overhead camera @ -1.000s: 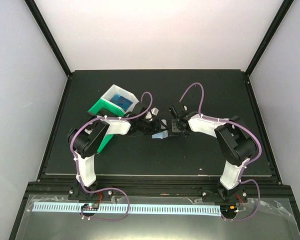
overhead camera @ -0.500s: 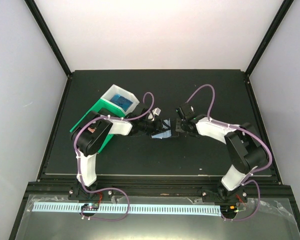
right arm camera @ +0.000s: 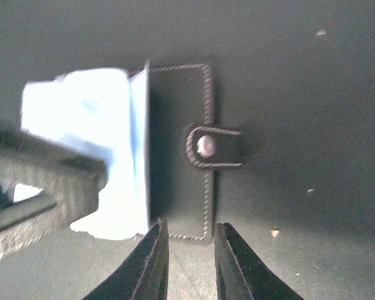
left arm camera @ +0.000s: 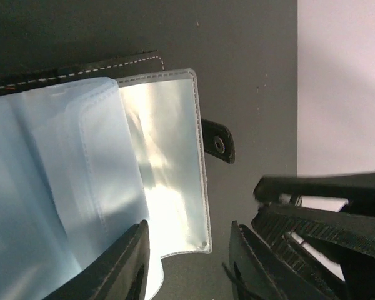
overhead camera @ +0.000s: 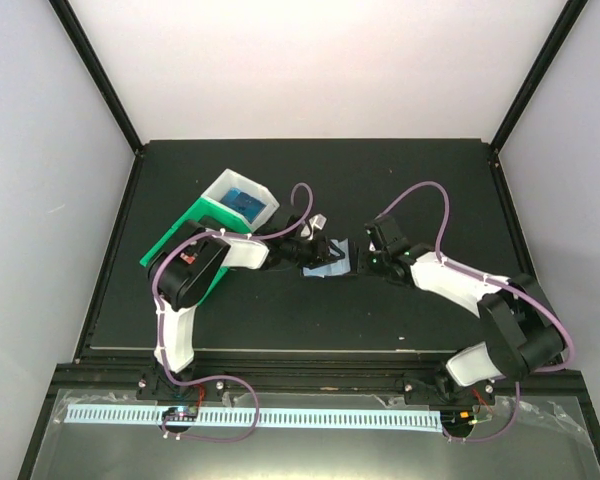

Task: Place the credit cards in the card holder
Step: Open the card holder at the center of the board.

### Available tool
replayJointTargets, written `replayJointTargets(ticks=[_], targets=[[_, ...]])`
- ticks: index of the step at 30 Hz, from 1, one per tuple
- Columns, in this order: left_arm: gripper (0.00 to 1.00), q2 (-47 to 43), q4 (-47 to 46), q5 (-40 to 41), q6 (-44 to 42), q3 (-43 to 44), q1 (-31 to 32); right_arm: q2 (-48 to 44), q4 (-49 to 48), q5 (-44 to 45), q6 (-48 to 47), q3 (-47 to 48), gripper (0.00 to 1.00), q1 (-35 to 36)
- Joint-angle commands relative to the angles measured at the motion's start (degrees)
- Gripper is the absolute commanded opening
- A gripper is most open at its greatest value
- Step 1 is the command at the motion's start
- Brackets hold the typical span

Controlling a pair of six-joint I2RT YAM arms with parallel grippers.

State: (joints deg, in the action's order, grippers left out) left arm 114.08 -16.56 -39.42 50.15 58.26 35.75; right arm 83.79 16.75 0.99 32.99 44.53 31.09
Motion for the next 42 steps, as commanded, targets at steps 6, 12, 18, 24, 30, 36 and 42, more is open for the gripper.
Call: replayJointTargets(ticks=[6,12,18,24,30,36,42], targets=[[0.33,2.18,-1.6,-1.82,0.47,3.47,0.91,-1.01,-6.97,-14.71,-0.3,-4.0,0.1,-0.33],[0.33,0.97,-6.11,-6.88,4.11,3.19,1.53,-0.47,-10.35,-16.36,1.9,-5.77,0.1,-0.32],[0.35,-1.03,-6.26,-9.75,2.96,4.17,1.66,-5.64,-14.03,-10.39,5.38,-9.64,0.12,-0.35],[0.38,-1.83,-3.39,-10.24,-0.21,6.26,1.64,-7.77,-15.21,-11.41,4.9,-10.28,0.12,-0.31],[0.38,-0.66,-2.54,-10.36,-0.96,8.77,1.65,-11.71,-15.21,-9.84,4.92,-11.84,0.14,-0.34],[0.44,-9.43,15.14,3.6,-11.89,9.53,1.56,-10.37,-10.27,-7.69,3.42,-7.65,0.18,-0.17],[0.53,-21.81,28.74,23.88,-17.85,4.95,0.87,-2.59,-2.56,-2.73,0.2,1.55,0.26,2.76]])
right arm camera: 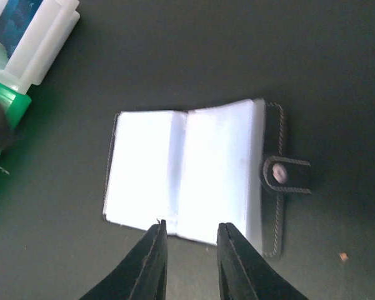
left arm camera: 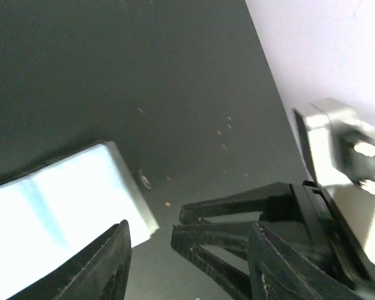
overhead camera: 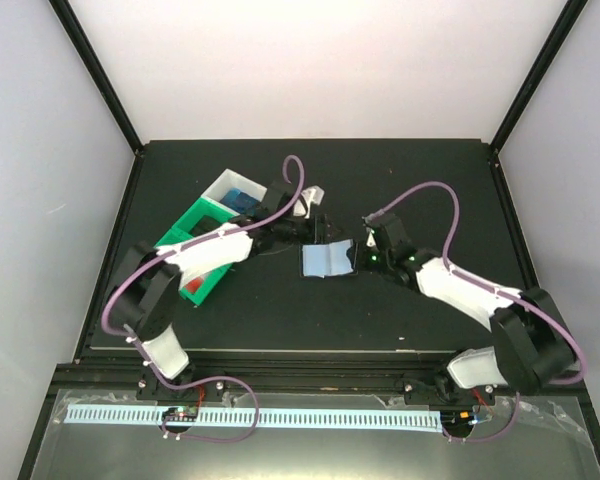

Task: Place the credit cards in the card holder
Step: Open the card holder at the center of the board.

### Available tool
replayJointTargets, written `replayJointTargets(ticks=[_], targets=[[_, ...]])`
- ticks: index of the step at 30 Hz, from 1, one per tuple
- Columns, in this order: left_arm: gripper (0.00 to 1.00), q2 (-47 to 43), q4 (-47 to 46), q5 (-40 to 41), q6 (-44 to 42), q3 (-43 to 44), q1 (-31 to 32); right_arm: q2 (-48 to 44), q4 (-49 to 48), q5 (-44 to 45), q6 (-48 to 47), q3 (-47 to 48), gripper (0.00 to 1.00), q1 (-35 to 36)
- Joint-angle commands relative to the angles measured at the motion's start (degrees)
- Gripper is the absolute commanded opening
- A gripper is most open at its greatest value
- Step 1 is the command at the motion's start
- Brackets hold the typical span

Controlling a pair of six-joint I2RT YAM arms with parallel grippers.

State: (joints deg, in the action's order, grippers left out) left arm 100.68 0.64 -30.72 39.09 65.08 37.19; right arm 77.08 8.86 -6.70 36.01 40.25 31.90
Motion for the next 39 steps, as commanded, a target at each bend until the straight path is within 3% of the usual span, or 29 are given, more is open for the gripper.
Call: replayJointTargets(ticks=[1,6,15,24,34,39], targets=[[0.55,-10.82,13.37,17.67,-7.3,-3.03,-0.65,5.65,6.82,6.08,-3.13,7.36,0.28,2.5],[0.67,-21.46,22.47,30.7,-7.83,-6.26,-1.76,12.44,12.24,13.21,-5.07,15.39,0.49,7.07],[0.78,-35.1,29.98,39.32,-6.13,-12.62,-5.39,24.25,17.39,22.04,-5.51,22.99,0.72,11.95],[0.82,-39.71,33.59,39.91,-7.38,-16.13,-12.66,30.12,17.31,18.92,-9.76,23.62,0.75,11.92],[0.82,-39.69,40.23,46.2,-21.92,-13.77,-17.12,20.38,19.42,17.99,-10.88,25.38,0.76,11.94],[0.69,-36.39,44.22,45.31,-19.87,-12.79,-22.55,17.98,17.32,12.42,-12.31,24.09,0.76,11.9]])
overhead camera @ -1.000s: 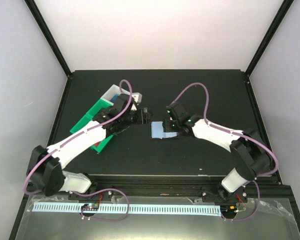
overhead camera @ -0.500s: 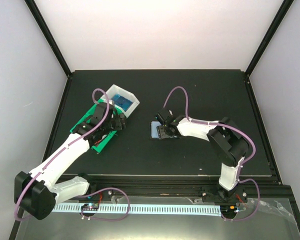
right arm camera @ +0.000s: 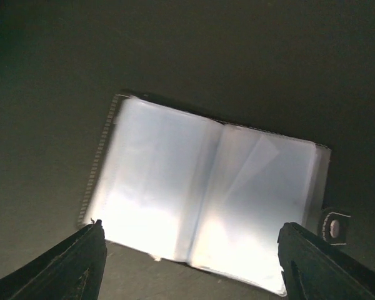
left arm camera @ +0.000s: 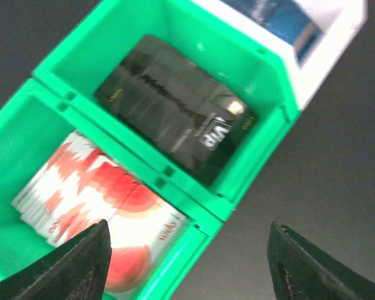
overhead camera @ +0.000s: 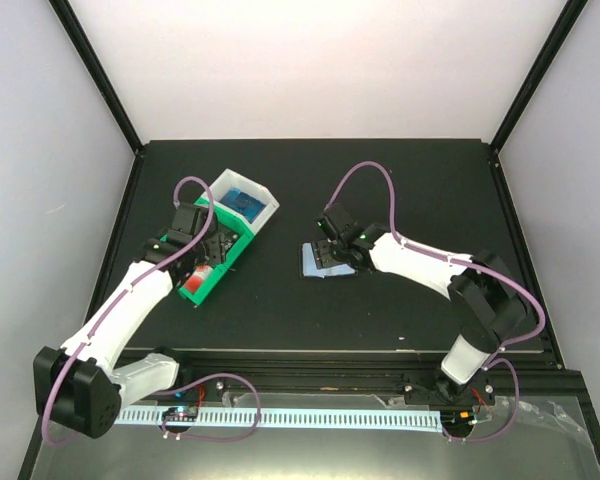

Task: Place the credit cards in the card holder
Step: Open the card holder at the center of the board, then adjust the storage box at the center of the board.

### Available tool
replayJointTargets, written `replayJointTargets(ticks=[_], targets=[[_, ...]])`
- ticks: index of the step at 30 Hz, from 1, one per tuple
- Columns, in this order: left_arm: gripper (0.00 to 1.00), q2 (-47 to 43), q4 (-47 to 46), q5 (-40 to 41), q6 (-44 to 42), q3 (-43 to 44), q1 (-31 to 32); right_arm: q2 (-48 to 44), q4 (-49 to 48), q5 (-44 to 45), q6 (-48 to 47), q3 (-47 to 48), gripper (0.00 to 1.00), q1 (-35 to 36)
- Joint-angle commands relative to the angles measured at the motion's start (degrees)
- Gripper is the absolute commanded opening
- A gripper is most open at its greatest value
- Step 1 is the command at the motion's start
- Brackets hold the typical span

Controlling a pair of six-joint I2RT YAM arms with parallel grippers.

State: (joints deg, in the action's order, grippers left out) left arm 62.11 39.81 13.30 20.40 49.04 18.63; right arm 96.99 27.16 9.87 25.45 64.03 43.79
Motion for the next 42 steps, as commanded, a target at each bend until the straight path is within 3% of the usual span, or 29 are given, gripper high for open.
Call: replayJointTargets(ticks=[1,10,18,29,35,42], targets=[[0.66,2.97,5.92,0.88,0.42,3.06,-5.37,-2.05,-1.49,-5.0,-1.8,0.13,0.76,0.02],[0.61,6.46,2.08,-10.41,0.59,-3.94,-14.92,3.11,-4.62,-17.0,-2.39,3.03,0.75,0.04],[0.57,14.26,0.61,-18.23,-0.76,-1.6,-21.0,10.83,-9.76,-30.45,-0.3,10.55,0.74,0.64],[0.5,20.6,-2.14,-26.49,-4.94,2.27,-21.24,19.4,-11.53,-30.91,6.56,19.67,0.73,0.85],[0.5,22.58,-4.29,-31.44,-6.39,3.63,-20.86,22.62,-9.02,-26.14,14.67,23.5,0.72,0.65],[0.5,27.05,-6.84,-35.77,-7.07,5.24,-19.62,22.3,-3.7,-20.98,16.73,25.5,0.71,0.45]])
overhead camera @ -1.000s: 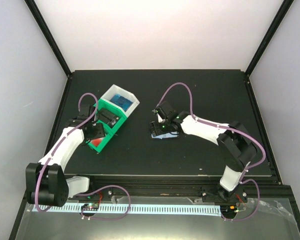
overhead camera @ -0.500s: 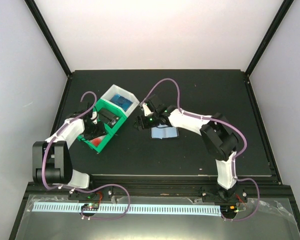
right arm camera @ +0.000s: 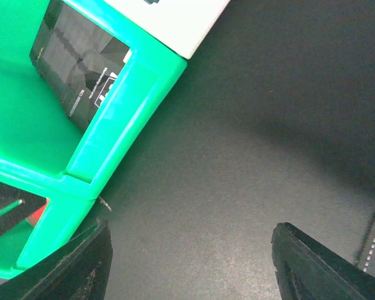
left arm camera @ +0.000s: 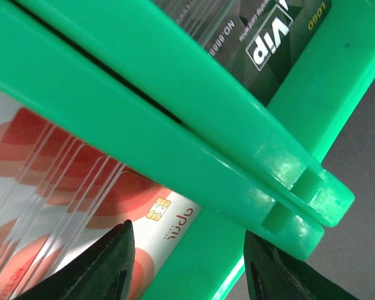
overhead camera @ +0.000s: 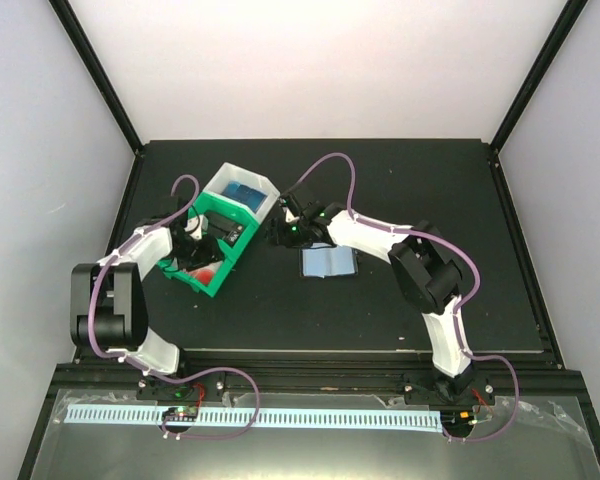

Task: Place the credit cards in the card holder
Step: Adjust the storage box at the center of the board.

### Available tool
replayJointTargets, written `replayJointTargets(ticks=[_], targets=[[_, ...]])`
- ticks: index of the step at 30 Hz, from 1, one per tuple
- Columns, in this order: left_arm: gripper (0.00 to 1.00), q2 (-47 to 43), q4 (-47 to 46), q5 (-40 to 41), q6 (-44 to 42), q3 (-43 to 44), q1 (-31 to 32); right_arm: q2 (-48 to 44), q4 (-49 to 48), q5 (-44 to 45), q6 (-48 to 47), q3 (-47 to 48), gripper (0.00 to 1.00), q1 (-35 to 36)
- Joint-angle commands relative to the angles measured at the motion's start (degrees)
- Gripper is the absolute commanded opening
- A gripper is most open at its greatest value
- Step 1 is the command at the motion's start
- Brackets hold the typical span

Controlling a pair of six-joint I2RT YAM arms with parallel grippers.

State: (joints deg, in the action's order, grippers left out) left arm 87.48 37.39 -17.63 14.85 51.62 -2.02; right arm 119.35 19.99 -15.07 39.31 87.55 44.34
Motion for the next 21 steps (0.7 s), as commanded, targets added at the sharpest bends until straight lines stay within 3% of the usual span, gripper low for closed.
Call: replayJointTargets(ticks=[1,5,11,16,21], targets=[[0.5,2.1,-4.69,-5.37,-1.76,3.04,1.32,-0.28,3.9,4.2,3.0,1.89,0.71,-0.09],[0.51,2.06,-7.85,-0.27,-3.4,3.76,3.64,-0.64,5.21,5.03,3.85,1.63,0.71,-0.13],[0.66,-0.75,-3.53,11.43,-5.94,4.49,5.84,0.82,6.91,2.81,3.54,5.06,0.71,-0.22],[0.7,-1.14,-3.53,10.88,-5.57,2.21,5.87,1.85,5.81,-1.54,1.6,7.79,0.71,-0.23],[0.65,0.63,-3.61,9.4,-5.63,0.96,5.84,1.63,-1.16,-6.47,1.83,4.66,0.71,-0.08]])
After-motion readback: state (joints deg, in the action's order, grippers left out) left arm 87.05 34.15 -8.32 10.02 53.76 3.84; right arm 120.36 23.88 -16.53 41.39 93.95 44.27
